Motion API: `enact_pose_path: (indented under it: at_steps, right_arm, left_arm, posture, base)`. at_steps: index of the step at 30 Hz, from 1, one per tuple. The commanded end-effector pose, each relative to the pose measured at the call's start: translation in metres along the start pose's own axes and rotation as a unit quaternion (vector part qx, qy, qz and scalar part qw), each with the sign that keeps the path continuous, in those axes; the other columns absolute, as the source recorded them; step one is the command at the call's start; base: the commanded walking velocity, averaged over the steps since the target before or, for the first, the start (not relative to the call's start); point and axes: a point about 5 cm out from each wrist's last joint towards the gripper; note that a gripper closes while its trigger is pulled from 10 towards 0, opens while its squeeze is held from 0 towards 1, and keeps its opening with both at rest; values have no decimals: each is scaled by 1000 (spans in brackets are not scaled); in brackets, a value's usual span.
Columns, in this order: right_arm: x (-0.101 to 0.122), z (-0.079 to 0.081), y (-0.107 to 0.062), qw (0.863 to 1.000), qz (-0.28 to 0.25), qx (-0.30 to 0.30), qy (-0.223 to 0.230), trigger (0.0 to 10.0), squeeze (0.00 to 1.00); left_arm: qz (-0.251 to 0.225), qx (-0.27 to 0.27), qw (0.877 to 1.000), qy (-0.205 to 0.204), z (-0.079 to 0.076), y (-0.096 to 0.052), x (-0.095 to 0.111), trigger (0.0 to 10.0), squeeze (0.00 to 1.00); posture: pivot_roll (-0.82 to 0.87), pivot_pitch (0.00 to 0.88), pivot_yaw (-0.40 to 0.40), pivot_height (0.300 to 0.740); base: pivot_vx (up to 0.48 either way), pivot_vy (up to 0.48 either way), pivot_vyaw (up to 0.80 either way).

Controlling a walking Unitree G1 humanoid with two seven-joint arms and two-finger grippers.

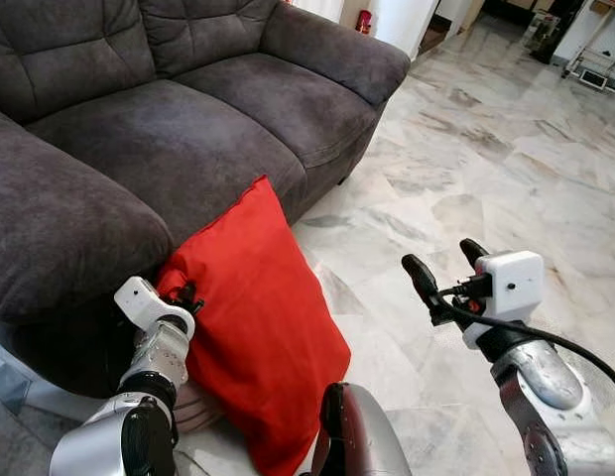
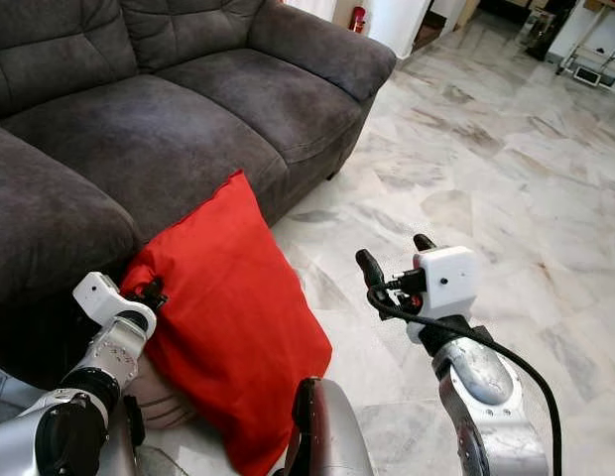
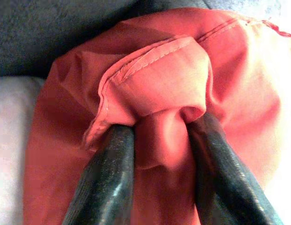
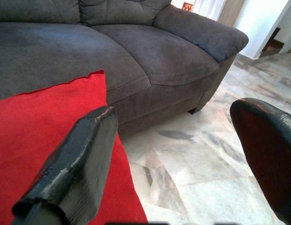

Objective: Move the pillow to the sofa from floor

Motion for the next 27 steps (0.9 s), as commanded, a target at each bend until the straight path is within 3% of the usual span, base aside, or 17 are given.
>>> enact_pose_path:
  at_steps: [1,6,11,13,15,21,22,23,24,27]
  right_arm:
    - [-1,-4,0,1000,2,-12,1,10000,0]
    - [-8,2,2,1000,5,-17,17,10000,0]
    - [-20,6,6,998,10,-40,40,10000,0]
    - [-21,6,7,998,8,-44,45,10000,0]
    - [-24,13,15,997,3,-50,57,10000,0]
    - [-30,26,30,995,-7,-58,75,10000,0]
    - [-31,27,32,995,-10,-62,79,10000,0]
    - [-31,28,34,994,-11,-65,82,10000,0]
    - [-32,28,37,994,-12,-70,86,10000,0]
    - [-34,28,40,993,-14,-72,88,10000,0]
  left_arm:
    - [9,-17,1000,20,-9,1,-5,0,0]
    - [1,-34,998,60,-8,0,-3,0,0]
    - [-30,-81,987,138,-13,-4,3,0,0]
    - [-40,-94,983,150,-15,-6,6,0,0]
    - [-70,-139,968,197,-24,-13,17,0,0]
    - [-125,-214,933,262,-50,-32,38,0,0]
    - [-130,-230,927,266,-58,-36,39,3176,0]
    - [-133,-241,923,269,-62,-39,40,3176,0]
    - [-134,-268,914,274,-74,-46,39,10000,0]
    - [-136,-315,899,273,-94,-57,36,10000,0]
  posture:
    - [4,0,-250,498]
    - [20,0,-230,498]
    - [50,0,-182,498]
    - [63,0,-168,498]
    - [95,0,-133,498]
    - [143,0,-80,498]
    - [144,0,-71,498]
    - [145,0,-65,498]
    - [145,0,-58,498]
    - [146,0,-49,498]
  base:
    - [0,0,0]
    - [0,0,0]
    - [0,0,0]
    - [0,0,0]
    - [0,0,0]
    - [0,0,0]
    - [0,0,0]
    - [0,0,0]
    - [0,0,0]
    - [0,0,0]
Point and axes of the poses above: a point about 5 cm out from each wrist's last joint towards the gripper, its own y axis pointing out of the wrist towards the gripper, its own x axis along the axis of the wrist's last joint, z = x × y, and after that the axes turned 7 degrees about -y, right-handed
